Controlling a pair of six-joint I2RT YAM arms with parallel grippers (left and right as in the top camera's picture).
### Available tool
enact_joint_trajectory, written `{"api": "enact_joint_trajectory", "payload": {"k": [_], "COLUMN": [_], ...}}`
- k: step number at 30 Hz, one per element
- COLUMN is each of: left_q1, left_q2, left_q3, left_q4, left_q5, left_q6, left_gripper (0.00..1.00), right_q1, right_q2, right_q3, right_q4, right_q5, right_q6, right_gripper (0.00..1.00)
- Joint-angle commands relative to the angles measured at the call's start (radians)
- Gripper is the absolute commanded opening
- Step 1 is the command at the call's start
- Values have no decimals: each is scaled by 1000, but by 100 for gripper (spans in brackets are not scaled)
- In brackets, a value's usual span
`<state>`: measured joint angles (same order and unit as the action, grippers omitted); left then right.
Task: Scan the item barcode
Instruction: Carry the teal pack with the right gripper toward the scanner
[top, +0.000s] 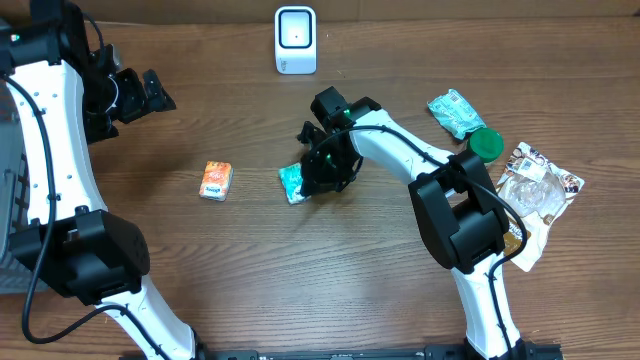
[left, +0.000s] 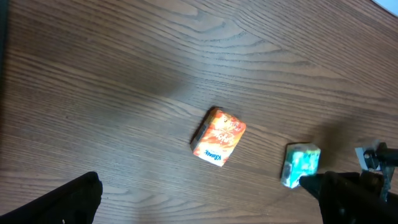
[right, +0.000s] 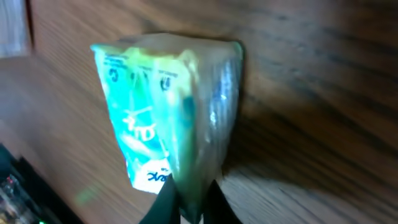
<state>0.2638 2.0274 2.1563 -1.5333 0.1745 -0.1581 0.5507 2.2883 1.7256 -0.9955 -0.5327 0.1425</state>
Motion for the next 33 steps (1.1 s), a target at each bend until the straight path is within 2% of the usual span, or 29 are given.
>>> {"api": "enact_joint_trajectory", "payload": {"k": [1, 8, 14, 20, 21, 27, 33], "left_q1": [3, 3, 3, 3, 3, 3, 3], "left_q2": [-13, -13, -13, -13, -13, -13, -13], "left_q3": [14, 14, 14, 14, 14, 14, 14], "left_q4": [1, 1, 1, 1, 1, 1, 1], "left_q5": [-3, -3, -3, -3, -3, -3, -3], "left_q6": [-6, -6, -6, -6, -6, -6, -6], "left_gripper": [100, 99, 100, 100, 99, 100, 100], "right_q1": [3, -24, -69, -136, -159, -243, -321], "right_q2": [-3, -110, -295, -384, -386, -384, -384], "right_q3": [-5, -2, -2, -2, -2, -2, -2], "right_q4": [14, 3, 13, 34, 44, 64, 78], "right_q5": [-12, -119, -393, -616, -713, -1010, -1037], "right_q6": [69, 57, -100, -99, -99, -98, 25], "right_gripper": [4, 4, 4, 4, 4, 4, 4]}}
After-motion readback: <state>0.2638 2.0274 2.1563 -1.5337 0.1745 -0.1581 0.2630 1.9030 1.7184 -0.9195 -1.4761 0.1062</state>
